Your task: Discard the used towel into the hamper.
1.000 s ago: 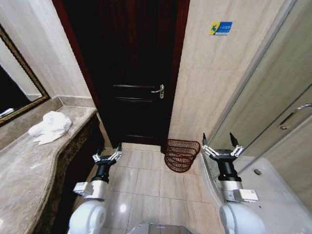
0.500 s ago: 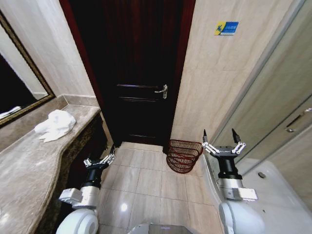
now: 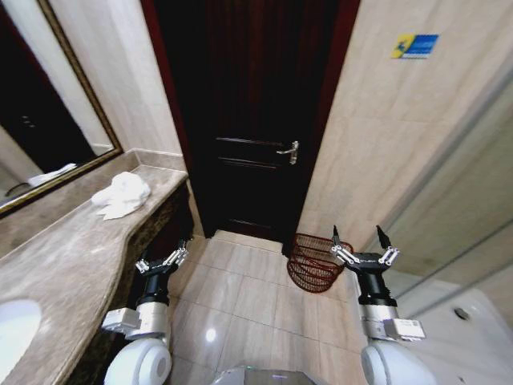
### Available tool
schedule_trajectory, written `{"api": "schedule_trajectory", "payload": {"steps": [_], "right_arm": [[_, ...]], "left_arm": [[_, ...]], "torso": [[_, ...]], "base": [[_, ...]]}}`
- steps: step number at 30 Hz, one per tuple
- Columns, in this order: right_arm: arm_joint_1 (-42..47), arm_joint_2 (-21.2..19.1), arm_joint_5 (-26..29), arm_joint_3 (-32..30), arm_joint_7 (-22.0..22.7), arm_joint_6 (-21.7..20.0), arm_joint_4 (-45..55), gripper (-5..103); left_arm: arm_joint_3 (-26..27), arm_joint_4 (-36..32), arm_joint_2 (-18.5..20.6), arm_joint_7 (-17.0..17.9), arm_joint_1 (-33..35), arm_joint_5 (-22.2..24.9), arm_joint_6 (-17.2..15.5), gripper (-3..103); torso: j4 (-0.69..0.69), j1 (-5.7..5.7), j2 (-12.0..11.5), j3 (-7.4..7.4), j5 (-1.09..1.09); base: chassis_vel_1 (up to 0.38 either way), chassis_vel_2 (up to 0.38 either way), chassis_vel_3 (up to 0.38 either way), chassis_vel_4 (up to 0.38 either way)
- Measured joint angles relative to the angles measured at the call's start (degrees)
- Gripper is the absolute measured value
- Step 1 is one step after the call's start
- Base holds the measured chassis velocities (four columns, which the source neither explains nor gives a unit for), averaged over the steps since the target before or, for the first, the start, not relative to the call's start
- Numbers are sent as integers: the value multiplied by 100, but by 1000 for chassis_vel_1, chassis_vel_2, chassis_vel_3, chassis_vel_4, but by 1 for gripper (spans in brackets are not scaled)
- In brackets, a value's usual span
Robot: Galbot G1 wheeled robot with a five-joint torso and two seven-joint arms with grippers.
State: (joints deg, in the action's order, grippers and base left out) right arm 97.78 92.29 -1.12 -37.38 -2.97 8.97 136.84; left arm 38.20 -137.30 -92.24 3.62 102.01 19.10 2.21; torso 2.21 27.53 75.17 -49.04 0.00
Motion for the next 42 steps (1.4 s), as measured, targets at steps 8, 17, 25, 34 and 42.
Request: {"api": "schedule_trajectory", "payload": {"steps": [8,17,25,34,42], "right_arm": [[-148,-75,332,-10,16,-82,-83,100],[-305,-437,473,51,48,-76,-55,100],[-339,-374,436,183,122,-176,-209,100],[-224,-316,413,193,106,-179,-140,100],[-157,-257,413,199,53,-92,-99,100]], "left_arm": [[-16,80,1,26,-59,-135,46,100],[-77,141,4,255,-19,-945,44,100],[-61,262,6,396,26,-1214,288,103],[-92,263,9,353,42,-1297,312,99],[-73,157,9,363,-2,-1124,138,100]], "torso": [[0,-1,0,0,0],[2,1,0,-1,0],[0,0,0,0,0],[0,-1,0,1,-1],[0,-1,0,1,0]], "base": [[123,106,101,108],[93,100,114,101],[9,6,6,11],[0,0,0,0],[-67,81,73,-76]]}}
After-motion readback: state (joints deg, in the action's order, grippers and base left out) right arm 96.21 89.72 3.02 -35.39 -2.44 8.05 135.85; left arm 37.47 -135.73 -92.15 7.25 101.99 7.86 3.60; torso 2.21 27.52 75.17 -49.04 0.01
